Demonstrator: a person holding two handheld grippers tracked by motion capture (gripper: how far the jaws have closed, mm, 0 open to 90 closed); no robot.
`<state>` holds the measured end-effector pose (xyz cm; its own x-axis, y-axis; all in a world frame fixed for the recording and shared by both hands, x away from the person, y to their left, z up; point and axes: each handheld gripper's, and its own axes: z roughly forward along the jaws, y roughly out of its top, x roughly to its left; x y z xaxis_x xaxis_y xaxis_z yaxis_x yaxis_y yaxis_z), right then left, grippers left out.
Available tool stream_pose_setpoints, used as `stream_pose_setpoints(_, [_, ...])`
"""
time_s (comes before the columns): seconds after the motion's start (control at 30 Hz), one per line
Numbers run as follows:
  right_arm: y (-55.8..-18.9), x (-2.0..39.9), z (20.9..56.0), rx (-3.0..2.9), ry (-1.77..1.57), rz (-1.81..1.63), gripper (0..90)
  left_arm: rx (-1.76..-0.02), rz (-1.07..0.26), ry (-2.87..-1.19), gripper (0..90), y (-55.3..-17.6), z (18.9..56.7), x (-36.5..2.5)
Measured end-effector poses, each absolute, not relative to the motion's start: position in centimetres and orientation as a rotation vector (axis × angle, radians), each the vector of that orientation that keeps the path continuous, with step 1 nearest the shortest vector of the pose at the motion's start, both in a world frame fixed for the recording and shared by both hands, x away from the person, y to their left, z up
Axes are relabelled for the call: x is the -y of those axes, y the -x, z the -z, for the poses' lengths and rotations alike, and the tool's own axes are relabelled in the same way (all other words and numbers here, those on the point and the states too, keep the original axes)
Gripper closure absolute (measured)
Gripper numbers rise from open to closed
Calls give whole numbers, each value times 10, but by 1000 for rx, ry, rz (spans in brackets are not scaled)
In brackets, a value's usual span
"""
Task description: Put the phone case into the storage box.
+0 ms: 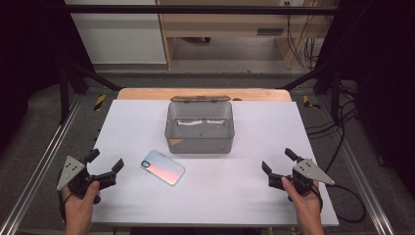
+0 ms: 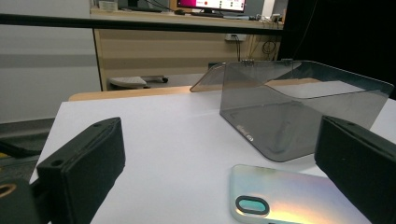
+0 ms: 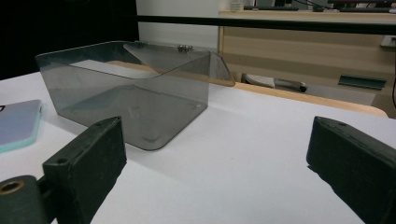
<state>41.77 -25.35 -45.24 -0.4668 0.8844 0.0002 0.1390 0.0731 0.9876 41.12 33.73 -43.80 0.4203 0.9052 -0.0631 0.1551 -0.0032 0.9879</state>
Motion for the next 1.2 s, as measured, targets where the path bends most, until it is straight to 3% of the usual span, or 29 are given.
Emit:
stream_pose_setpoints(0.5, [-418,250,453,-1720,-1066,-1459,50,-1044,-798,-1525,61,-412,435,-330])
stream_pose_setpoints(0.57, [-418,247,453,-1725,-1070,-1458,49,-1053,-686,-1494,75,-414,430,-322])
stream_pose_setpoints(0.67, [-418,246,453,-1734,-1064,-1450,46,-1075,-685,-1501,109,-417,428,-318])
stream_pose_setpoints(0.93, [-419,245,454,-1738,-1087,-1445,44,-1114,-755,-1672,392,-440,414,-301])
stream_pose_setpoints(1.2, [-419,241,453,-1750,-1071,-1434,44,-1084,-715,-1864,637,-467,411,-289])
